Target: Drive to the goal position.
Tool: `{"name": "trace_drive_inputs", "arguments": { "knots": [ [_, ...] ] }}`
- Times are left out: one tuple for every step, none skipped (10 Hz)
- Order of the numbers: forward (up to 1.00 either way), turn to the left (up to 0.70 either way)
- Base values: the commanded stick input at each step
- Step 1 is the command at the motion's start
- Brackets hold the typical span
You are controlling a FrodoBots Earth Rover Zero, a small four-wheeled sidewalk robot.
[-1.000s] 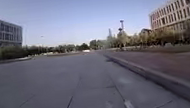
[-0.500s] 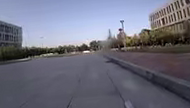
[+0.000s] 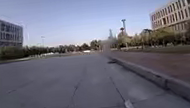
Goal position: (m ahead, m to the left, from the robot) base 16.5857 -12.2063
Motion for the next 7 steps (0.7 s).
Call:
{"name": "trace_drive_inputs", "arguments": {
  "knots": [
    [0.6, 0.0],
    [0.6, 0.0],
    [0.6, 0.0],
    [0.6, 0.0],
    [0.6, 0.0],
    [0.6, 0.0],
    [0.6, 0.0]
  ]
}}
